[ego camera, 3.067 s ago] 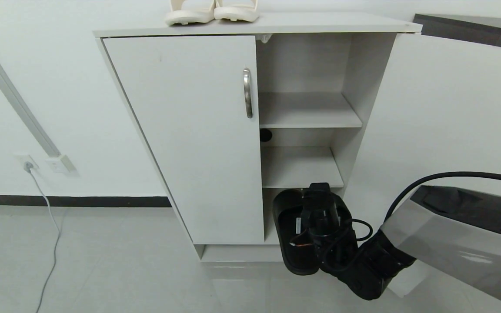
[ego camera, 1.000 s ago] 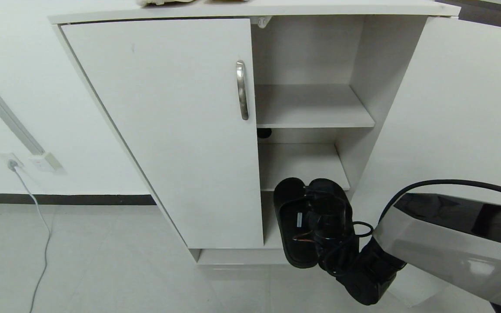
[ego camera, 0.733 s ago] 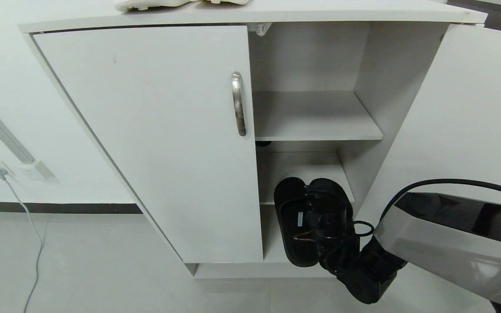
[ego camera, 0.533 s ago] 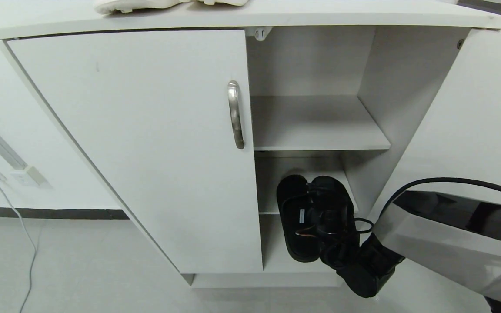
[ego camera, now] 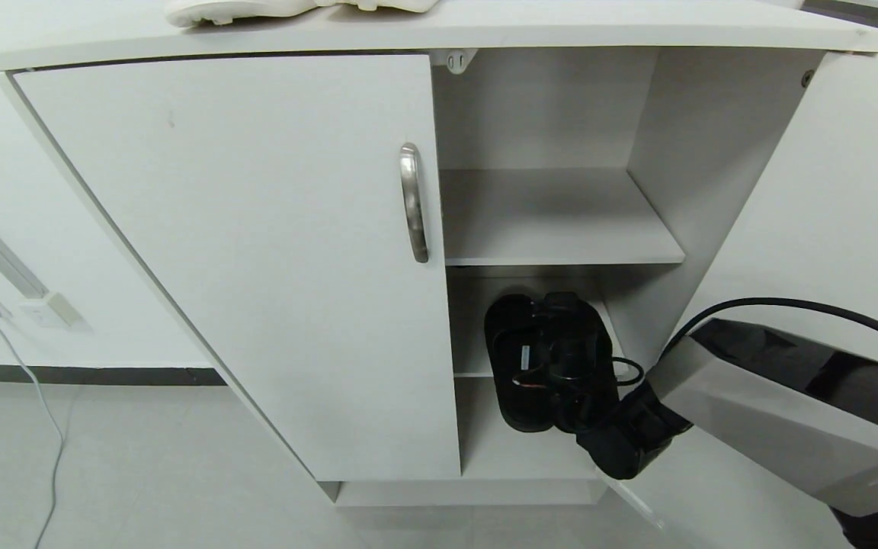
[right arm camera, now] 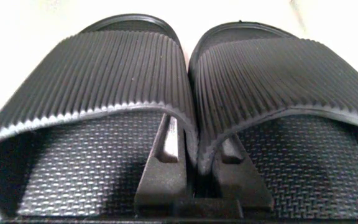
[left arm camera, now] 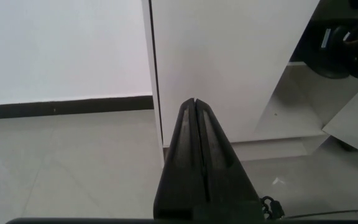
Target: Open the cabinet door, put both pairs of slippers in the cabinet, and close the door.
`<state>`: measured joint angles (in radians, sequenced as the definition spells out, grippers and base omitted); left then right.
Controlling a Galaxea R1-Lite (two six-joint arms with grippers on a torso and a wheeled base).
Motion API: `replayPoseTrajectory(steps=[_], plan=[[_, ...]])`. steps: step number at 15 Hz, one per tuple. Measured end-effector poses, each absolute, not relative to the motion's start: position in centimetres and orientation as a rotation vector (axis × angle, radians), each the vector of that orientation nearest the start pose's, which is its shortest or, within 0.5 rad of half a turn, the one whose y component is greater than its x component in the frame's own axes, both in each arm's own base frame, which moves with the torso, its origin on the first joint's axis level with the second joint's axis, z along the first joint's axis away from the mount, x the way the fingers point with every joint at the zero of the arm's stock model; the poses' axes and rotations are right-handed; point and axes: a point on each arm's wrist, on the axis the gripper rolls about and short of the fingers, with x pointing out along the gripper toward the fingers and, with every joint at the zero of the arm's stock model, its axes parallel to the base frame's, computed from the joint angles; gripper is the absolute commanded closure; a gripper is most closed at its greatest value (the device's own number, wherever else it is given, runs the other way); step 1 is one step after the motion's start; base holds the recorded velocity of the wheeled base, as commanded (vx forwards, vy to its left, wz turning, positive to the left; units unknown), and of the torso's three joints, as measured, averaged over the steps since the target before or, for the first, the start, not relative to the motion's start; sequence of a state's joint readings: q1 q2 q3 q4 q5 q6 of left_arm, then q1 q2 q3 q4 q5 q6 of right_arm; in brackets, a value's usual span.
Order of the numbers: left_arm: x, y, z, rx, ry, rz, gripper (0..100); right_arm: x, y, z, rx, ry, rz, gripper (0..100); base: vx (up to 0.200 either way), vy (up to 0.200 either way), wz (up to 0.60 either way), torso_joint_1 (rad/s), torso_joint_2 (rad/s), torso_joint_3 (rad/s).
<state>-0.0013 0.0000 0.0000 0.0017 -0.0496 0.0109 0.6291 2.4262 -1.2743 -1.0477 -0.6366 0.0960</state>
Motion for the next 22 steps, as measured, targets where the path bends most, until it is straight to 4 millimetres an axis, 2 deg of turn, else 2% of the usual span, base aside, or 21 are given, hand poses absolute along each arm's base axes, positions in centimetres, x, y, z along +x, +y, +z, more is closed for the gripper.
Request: replayPoseTrajectory(steps=[5, 13, 22], plan=[[-2.3, -0.1, 7.5, 0.008, 0.002, -0.047, 100, 41.1, 26.9, 6.5, 0.037, 0.083, -0.013, 100, 0.0, 0.0, 0.0, 0.0, 0.0, 0.0], [-2.3, -0.1, 7.5, 0.008, 0.001, -0.047, 100, 43.9, 27.5, 7.0, 0.044, 0.068, -0.034, 100, 0.0, 0.0, 0.0, 0.0, 0.0, 0.0], [-2.3, -0.1, 7.5, 0.008, 0.002, -0.046, 100, 44.9, 27.5, 6.4, 0.039, 0.074, -0.046, 100, 0.0, 0.0, 0.0, 0.0, 0.0, 0.0]])
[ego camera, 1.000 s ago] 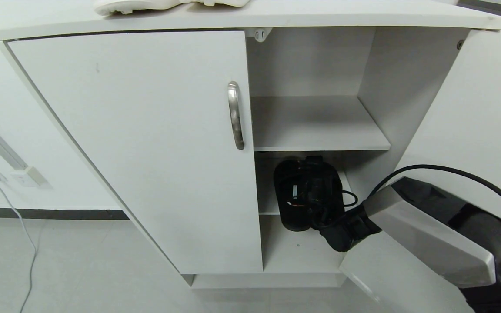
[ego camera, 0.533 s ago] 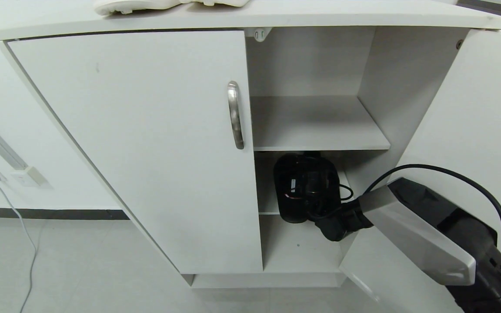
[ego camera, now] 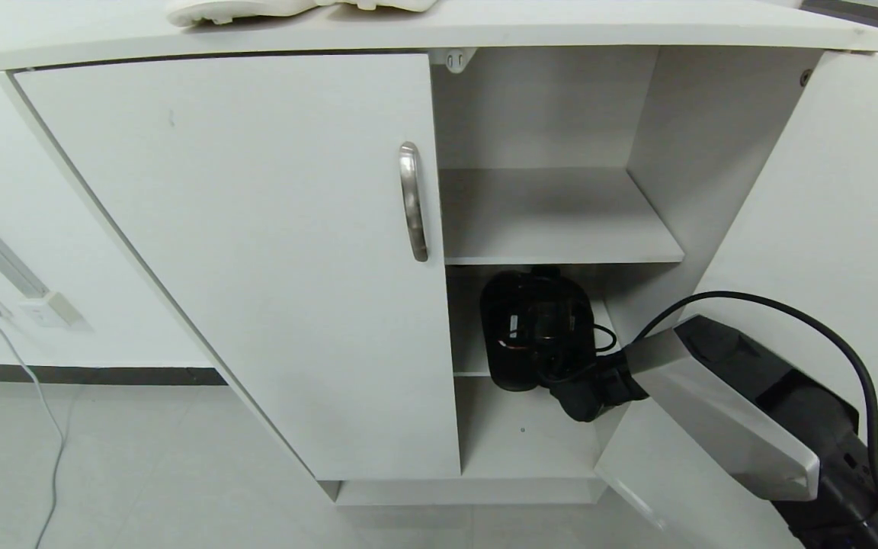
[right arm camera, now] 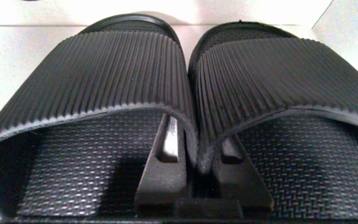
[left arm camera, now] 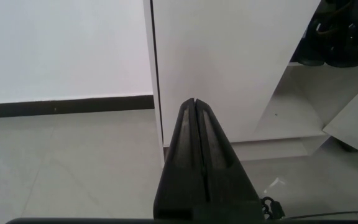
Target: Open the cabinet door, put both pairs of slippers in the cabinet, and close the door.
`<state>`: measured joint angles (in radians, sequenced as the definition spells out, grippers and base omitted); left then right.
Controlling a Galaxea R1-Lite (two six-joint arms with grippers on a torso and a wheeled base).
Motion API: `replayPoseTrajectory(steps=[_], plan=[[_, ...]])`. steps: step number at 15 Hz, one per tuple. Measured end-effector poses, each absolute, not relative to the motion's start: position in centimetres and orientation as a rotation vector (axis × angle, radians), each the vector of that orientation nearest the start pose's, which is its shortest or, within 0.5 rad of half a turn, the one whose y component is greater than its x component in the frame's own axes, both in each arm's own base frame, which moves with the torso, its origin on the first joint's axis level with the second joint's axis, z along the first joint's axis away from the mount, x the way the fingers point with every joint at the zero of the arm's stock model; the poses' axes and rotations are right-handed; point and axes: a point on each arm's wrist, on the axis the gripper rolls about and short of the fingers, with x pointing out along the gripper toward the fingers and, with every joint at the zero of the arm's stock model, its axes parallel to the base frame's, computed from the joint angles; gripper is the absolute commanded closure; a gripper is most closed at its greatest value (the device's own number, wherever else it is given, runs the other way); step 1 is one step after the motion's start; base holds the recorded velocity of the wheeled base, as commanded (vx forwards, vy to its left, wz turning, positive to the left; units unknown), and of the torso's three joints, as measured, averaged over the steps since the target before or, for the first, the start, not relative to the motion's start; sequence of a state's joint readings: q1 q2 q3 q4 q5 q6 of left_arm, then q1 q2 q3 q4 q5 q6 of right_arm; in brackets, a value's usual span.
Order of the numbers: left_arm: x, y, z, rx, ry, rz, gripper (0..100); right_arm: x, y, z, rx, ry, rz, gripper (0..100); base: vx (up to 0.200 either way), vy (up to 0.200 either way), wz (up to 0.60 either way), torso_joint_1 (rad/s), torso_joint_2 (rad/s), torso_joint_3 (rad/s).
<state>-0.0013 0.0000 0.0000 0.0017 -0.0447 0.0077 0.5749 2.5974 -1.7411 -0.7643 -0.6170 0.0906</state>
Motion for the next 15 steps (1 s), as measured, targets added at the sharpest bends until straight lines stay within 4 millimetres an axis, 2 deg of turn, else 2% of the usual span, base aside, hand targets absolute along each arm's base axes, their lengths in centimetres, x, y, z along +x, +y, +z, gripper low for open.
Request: replayPoseTrajectory(steps=[3, 4, 11, 13, 15], plan=[[-2.3, -0.1, 7.5, 0.008, 0.002, -0.045, 100, 44.9, 27.5, 6.4, 0.039, 0.074, -0.047, 100, 0.0, 0.0, 0.0, 0.0, 0.0, 0.0], [-2.3, -0.1, 7.5, 0.008, 0.002, -0.045, 100, 44.9, 27.5, 6.3, 0.039, 0.074, -0.047, 0, 0.0, 0.0, 0.0, 0.0, 0.0, 0.0], [-2.3, -0.1, 7.5, 0.008, 0.002, -0.045, 100, 44.0, 27.4, 5.4, 0.004, 0.106, -0.046, 0, 0.0, 0.0, 0.0, 0.0, 0.0, 0.0], [-2.3, -0.1, 7.5, 0.008, 0.002, -0.046, 100, 42.8, 27.3, 5.5, 0.001, 0.109, -0.035, 0, 0.0, 0.0, 0.0, 0.0, 0.0, 0.0], [-2.3, -0.1, 7.5, 0.008, 0.002, -0.046, 100, 40.8, 27.1, 5.6, -0.009, 0.121, -0.017, 0, 0.0, 0.0, 0.0, 0.0, 0.0, 0.0]])
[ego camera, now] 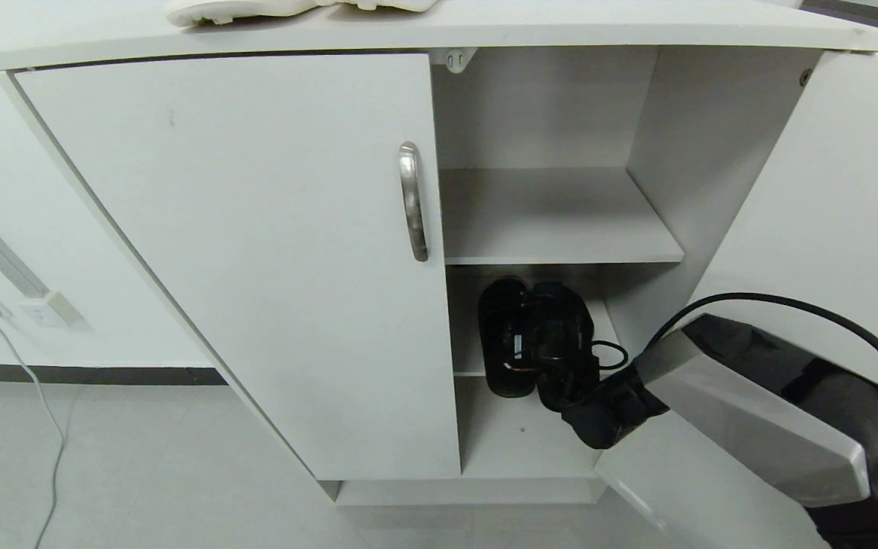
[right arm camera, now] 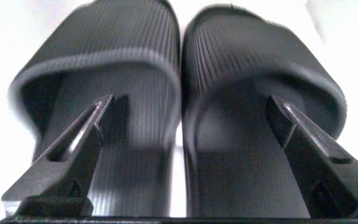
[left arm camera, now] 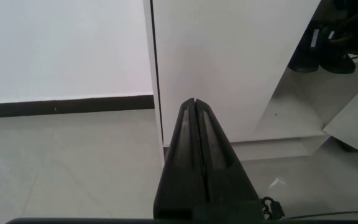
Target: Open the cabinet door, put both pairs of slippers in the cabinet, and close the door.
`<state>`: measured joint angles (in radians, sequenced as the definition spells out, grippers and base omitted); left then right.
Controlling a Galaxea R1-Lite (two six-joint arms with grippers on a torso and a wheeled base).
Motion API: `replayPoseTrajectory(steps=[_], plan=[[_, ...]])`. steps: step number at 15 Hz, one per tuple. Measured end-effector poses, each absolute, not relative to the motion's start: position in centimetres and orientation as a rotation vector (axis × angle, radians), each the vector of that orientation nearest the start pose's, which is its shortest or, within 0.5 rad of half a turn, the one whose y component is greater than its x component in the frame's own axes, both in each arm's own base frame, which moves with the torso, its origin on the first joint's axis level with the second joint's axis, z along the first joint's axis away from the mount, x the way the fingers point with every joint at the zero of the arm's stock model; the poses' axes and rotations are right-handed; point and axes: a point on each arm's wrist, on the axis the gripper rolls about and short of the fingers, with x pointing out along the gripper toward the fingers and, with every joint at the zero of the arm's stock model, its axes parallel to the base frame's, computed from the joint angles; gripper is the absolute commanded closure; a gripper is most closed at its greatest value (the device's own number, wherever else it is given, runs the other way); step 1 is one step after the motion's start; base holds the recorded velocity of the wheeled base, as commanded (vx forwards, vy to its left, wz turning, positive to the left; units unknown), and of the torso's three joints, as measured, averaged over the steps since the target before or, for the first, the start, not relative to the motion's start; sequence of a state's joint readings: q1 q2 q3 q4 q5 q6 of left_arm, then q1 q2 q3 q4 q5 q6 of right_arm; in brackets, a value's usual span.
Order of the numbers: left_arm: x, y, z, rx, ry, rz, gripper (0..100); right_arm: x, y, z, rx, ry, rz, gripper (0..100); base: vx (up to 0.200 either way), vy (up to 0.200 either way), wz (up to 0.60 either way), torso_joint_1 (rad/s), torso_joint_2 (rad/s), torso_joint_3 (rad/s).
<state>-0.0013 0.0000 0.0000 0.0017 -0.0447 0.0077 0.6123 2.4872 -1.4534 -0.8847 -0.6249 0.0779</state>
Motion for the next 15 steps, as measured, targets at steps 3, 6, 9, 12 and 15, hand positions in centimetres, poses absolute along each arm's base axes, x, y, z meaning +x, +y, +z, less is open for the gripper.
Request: replayPoseTrajectory(steps=[3, 6, 9, 12, 15], plan=[[-2.3, -0.1, 7.5, 0.007, 0.002, -0.045, 100, 36.8, 26.2, 6.4, -0.014, 0.127, 0.019, 0, 0.0, 0.0, 0.0, 0.0, 0.0, 0.0], [-2.3, -0.1, 7.5, 0.007, 0.002, -0.046, 100, 31.3, 24.9, 6.6, -0.032, 0.148, 0.075, 0, 0.0, 0.0, 0.0, 0.0, 0.0, 0.0], [-2.3, -0.1, 7.5, 0.007, 0.002, -0.046, 100, 26.2, 24.3, 8.1, -0.003, 0.108, 0.156, 0, 0.0, 0.0, 0.0, 0.0, 0.0, 0.0], [-2.3, -0.1, 7.5, 0.006, 0.002, -0.046, 100, 24.5, 23.9, 8.7, -0.006, 0.112, 0.18, 0, 0.0, 0.0, 0.0, 0.0, 0.0, 0.0], [-2.3, -0.1, 7.5, 0.006, 0.002, -0.045, 100, 24.0, 23.4, 8.4, -0.018, 0.127, 0.183, 0, -0.2, 0.0, 0.0, 0.01, 0.0, -0.002]])
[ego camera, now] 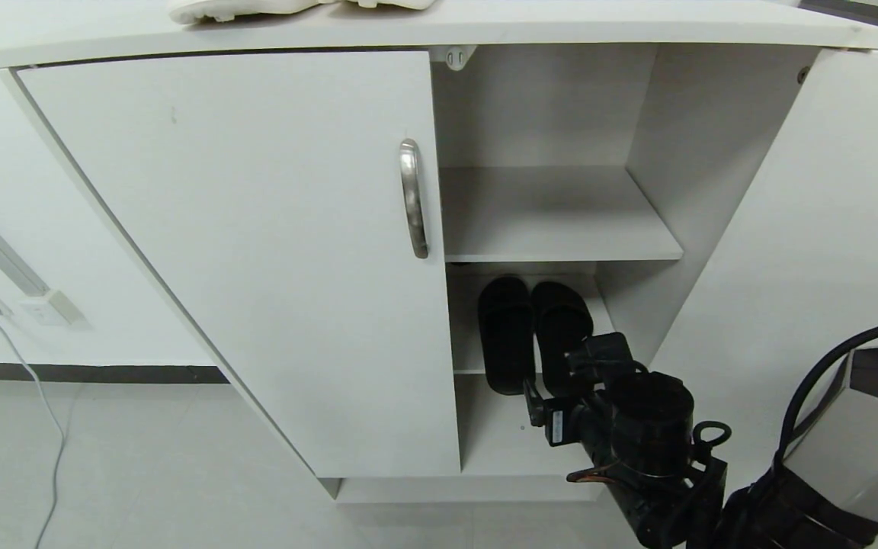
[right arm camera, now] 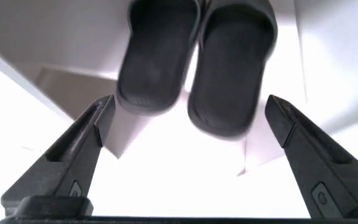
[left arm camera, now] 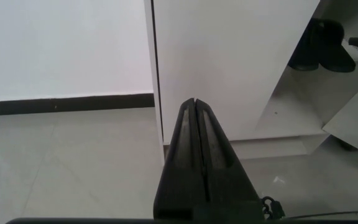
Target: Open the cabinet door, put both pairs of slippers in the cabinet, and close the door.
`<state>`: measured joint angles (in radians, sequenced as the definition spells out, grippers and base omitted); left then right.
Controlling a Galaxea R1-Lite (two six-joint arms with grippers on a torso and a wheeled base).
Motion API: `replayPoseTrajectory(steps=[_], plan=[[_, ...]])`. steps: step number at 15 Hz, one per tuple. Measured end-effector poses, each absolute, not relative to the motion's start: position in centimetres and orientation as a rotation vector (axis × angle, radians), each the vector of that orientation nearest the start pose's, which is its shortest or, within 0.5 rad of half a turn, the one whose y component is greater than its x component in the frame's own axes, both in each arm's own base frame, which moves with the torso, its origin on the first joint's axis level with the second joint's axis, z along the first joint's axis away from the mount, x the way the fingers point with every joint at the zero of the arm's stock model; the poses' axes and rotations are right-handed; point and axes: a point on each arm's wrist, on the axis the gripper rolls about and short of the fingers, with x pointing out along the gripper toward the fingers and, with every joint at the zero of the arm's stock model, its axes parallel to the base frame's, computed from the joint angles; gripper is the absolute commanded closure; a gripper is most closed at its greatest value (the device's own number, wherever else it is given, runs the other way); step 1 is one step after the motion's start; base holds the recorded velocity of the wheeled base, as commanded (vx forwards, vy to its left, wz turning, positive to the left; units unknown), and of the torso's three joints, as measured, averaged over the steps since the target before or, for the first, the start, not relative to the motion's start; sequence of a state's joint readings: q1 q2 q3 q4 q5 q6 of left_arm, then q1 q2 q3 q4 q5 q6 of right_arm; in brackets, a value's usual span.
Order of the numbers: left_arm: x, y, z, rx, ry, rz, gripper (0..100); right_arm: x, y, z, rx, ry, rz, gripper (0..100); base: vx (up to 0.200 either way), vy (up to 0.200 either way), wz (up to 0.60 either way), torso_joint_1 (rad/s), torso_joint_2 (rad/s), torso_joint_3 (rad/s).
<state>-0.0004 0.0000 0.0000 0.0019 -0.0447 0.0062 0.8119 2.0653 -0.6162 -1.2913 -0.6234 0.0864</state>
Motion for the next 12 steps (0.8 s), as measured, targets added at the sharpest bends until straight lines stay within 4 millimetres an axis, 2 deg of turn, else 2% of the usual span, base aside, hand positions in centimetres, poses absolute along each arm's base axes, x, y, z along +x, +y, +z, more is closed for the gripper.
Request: replayPoseTrajectory(steps=[3, 12], plan=[[-2.28, -0.1, 7.53, 0.0, 0.002, -0.046, 100, 24.01, 23.48, 8.41, -0.02, 0.128, 0.185, 0, -0.2, 0.0, 0.0, 0.001, 0.0, 0.004], [-2.28, -0.1, 7.54, 0.0, 0.0, -0.045, 100, 24.49, 24.03, 8.71, -0.012, 0.112, 0.183, 0, 0.0, 0.0, 0.0, 0.0, 0.0, 0.0]])
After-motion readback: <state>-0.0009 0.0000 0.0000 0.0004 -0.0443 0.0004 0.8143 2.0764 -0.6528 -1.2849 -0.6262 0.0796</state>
